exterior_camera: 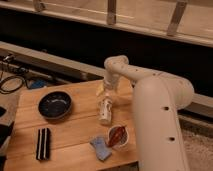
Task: Stand the bottle upright
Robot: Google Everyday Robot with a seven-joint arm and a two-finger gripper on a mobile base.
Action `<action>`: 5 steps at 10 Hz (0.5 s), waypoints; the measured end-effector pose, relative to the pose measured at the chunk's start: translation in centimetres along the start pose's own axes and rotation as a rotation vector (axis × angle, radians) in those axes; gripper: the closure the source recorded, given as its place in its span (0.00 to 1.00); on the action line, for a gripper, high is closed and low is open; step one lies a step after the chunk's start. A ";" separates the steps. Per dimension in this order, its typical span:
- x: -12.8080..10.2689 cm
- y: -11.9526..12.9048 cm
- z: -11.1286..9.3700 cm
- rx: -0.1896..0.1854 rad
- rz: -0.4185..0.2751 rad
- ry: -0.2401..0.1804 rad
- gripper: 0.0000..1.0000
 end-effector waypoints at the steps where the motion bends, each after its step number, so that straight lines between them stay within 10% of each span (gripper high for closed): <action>1: 0.1 -0.3 0.5 -0.008 0.008 0.011 0.20; 5: 0.6 -1.1 2.2 -0.035 0.036 0.052 0.20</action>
